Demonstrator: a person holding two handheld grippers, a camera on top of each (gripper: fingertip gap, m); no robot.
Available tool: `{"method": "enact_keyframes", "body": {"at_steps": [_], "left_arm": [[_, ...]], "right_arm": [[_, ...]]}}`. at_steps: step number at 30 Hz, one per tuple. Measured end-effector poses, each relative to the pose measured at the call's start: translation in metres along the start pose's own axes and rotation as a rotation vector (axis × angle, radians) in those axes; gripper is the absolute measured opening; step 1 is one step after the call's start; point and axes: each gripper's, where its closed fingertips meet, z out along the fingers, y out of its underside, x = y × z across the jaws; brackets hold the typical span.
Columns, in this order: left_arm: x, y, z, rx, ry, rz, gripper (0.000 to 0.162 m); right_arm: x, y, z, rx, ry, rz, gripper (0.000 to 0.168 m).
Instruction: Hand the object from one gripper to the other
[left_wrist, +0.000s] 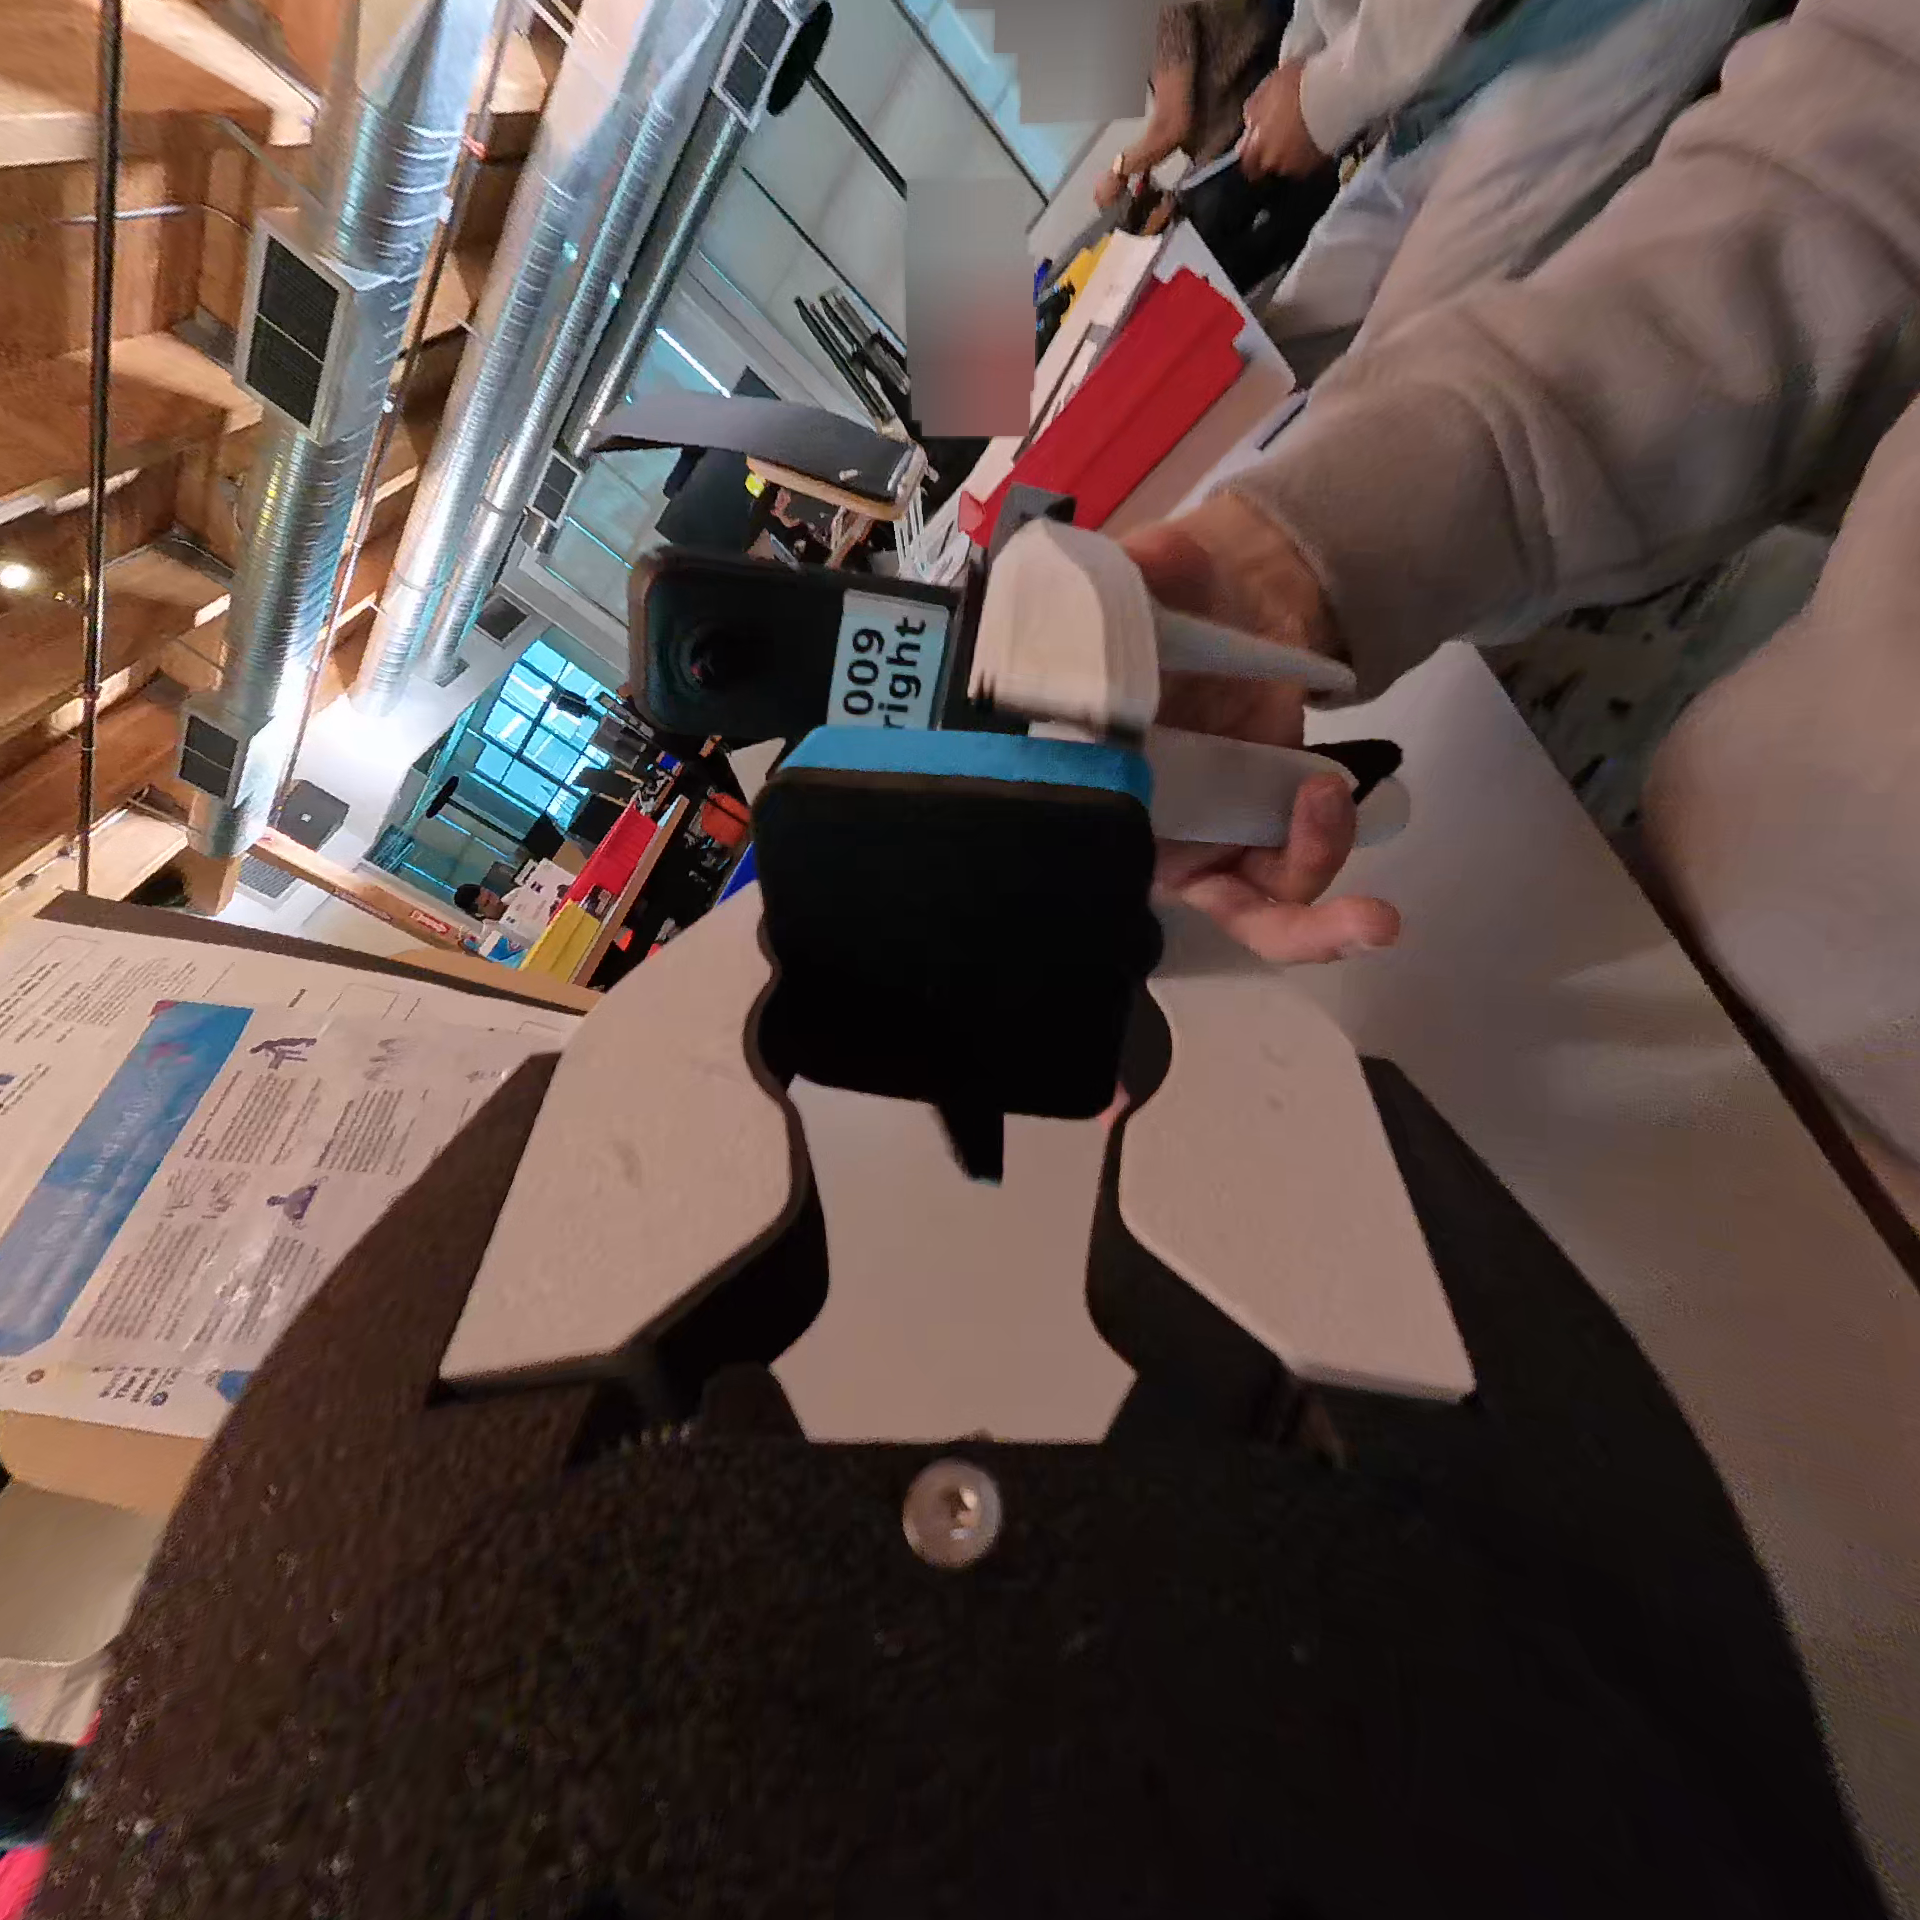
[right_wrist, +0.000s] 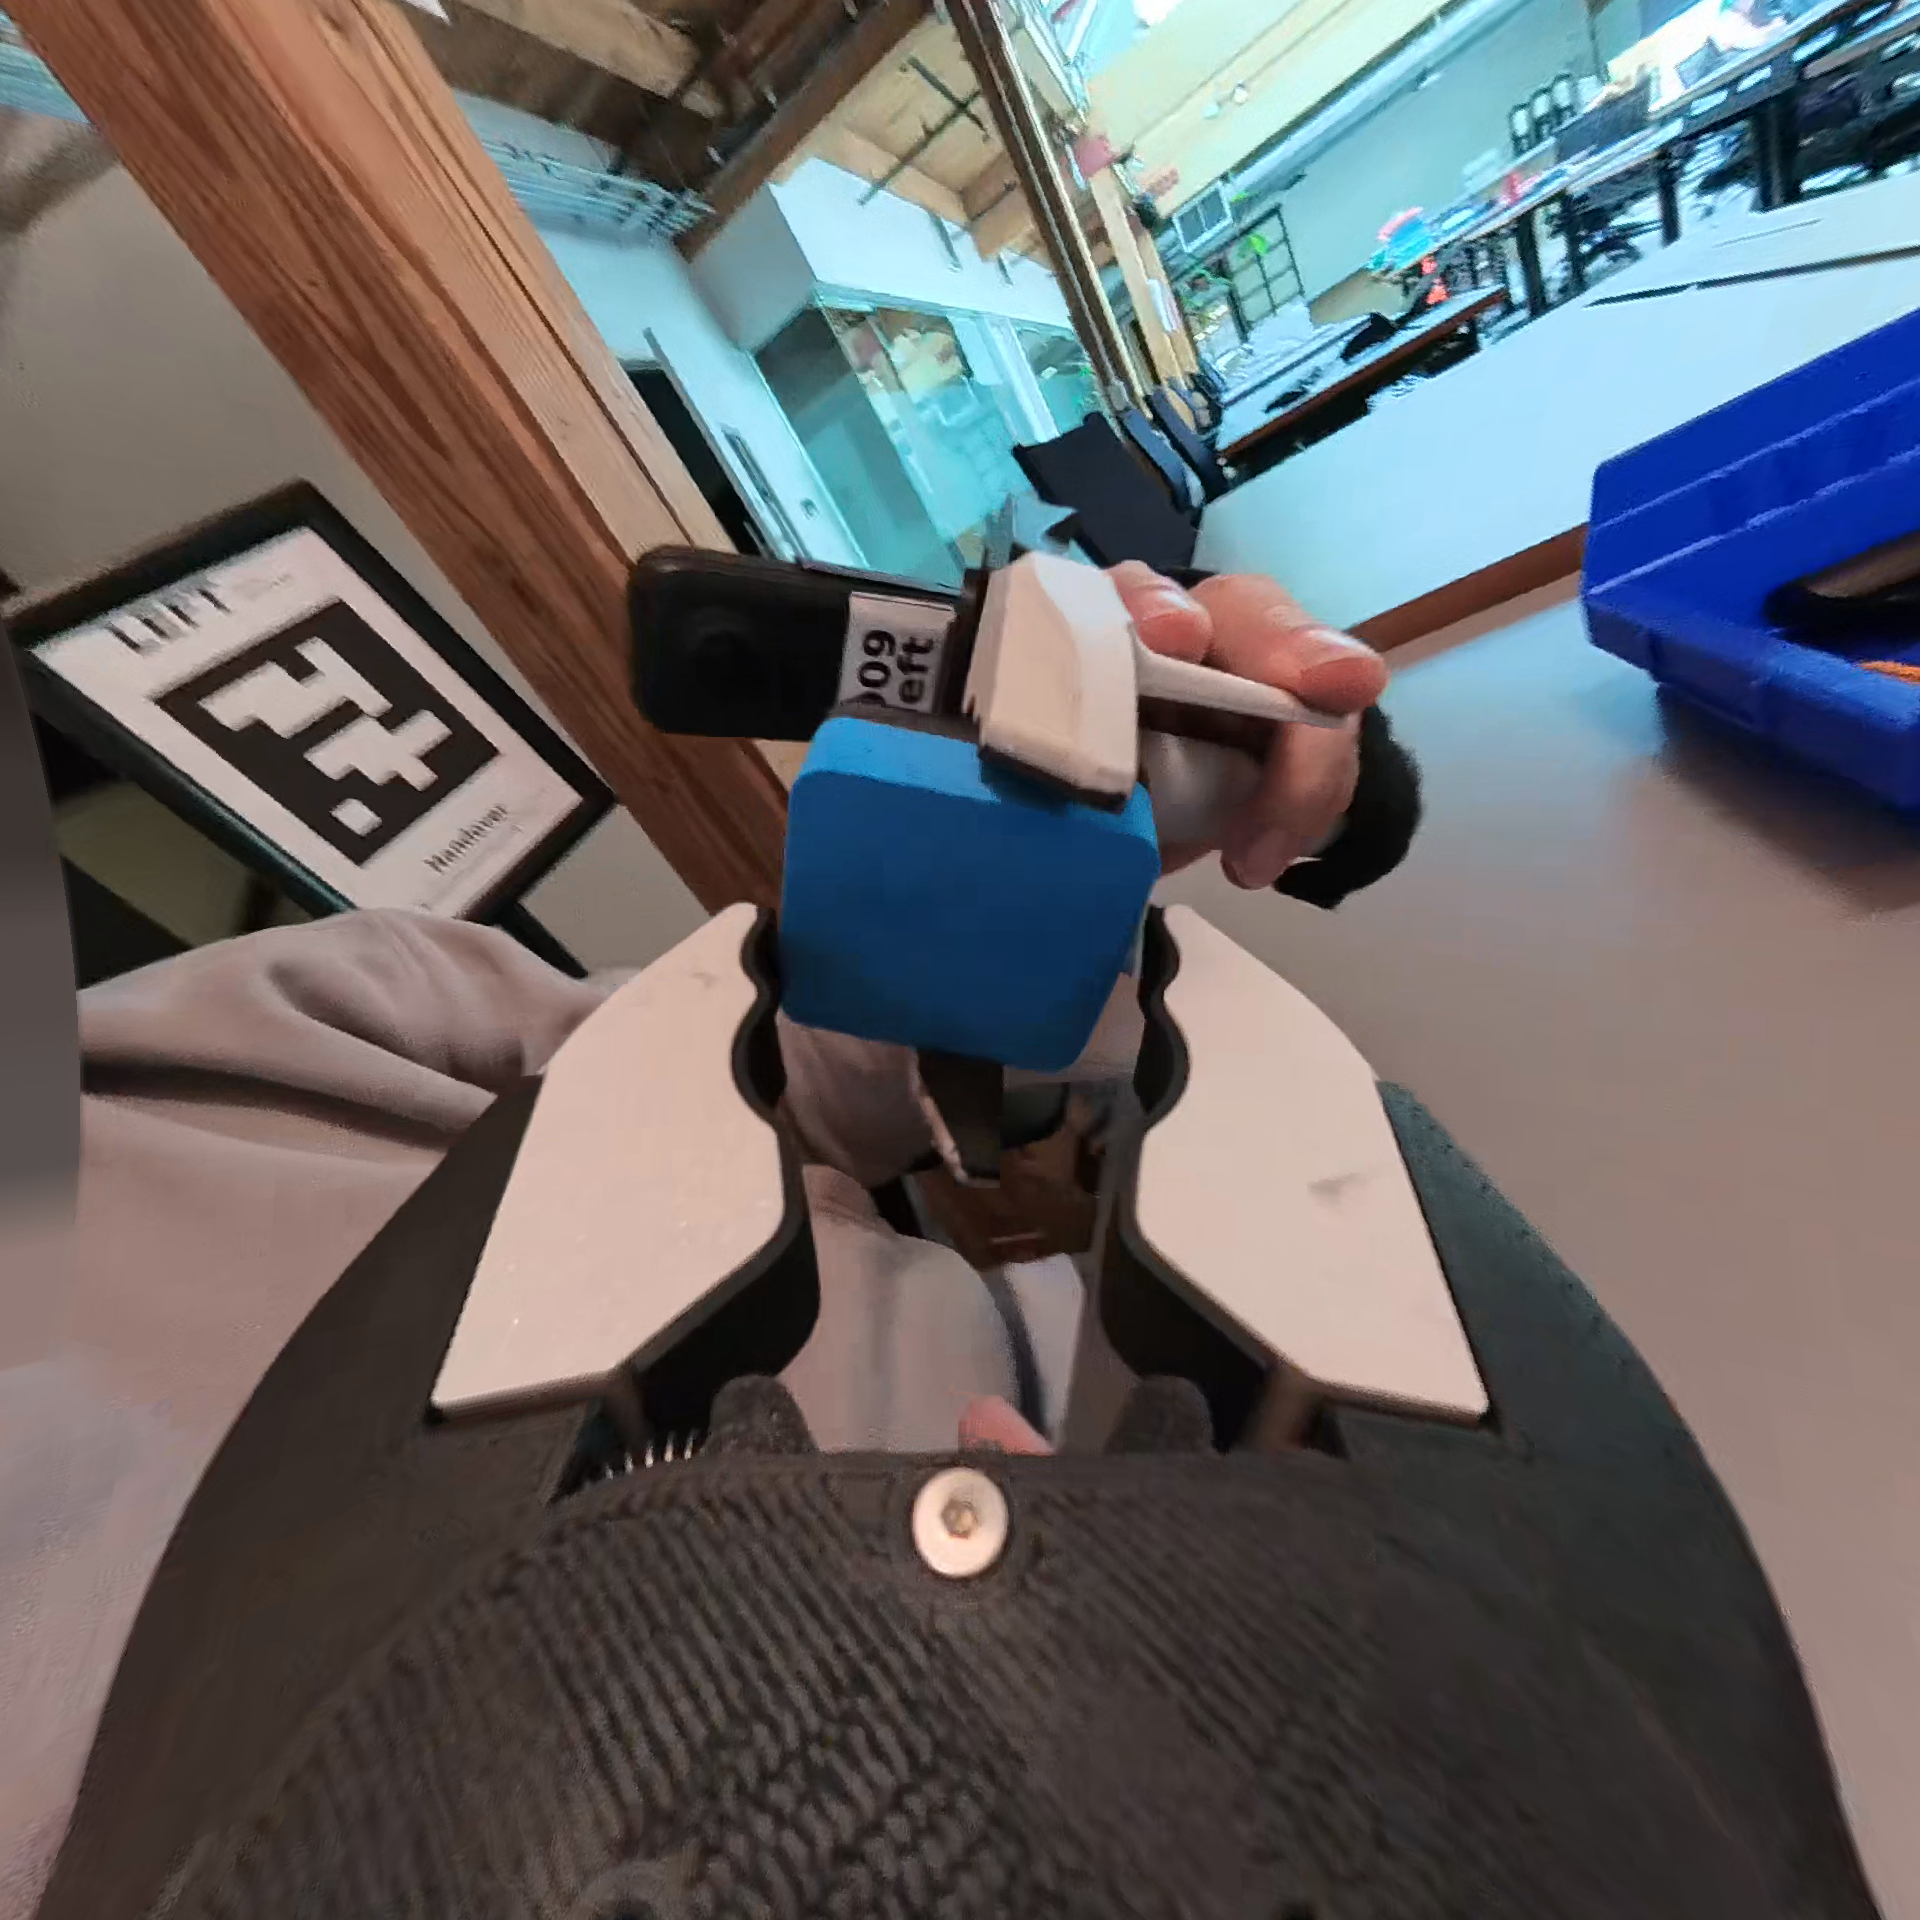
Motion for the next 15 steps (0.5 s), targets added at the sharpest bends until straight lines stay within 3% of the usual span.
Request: {"method": "enact_keyframes", "body": {"at_steps": [4, 6, 9, 12, 15], "left_arm": [[0.005, 0.010, 0.002, -0.058, 0.024, 0.005, 0.060], [0.007, 0.019, 0.001, -0.117, 0.037, -0.049, 0.065], [0.011, 0.030, -0.001, -0.193, 0.067, -0.157, 0.086], [0.000, 0.040, -0.006, -0.244, 0.012, -0.260, 0.082], [-0.013, 0.052, -0.007, -0.309, -0.069, -0.429, 0.075]], "right_arm": [[0.007, 0.007, -0.001, -0.073, 0.042, -0.045, 0.062], [0.020, 0.008, -0.003, -0.099, 0.144, -0.134, 0.062], [0.052, 0.009, -0.017, -0.228, 0.433, -0.429, 0.061], [0.078, -0.004, -0.047, -0.395, 0.781, -0.816, 0.061], [0.083, -0.022, -0.069, -0.573, 1.012, -1.167, 0.061]]}}
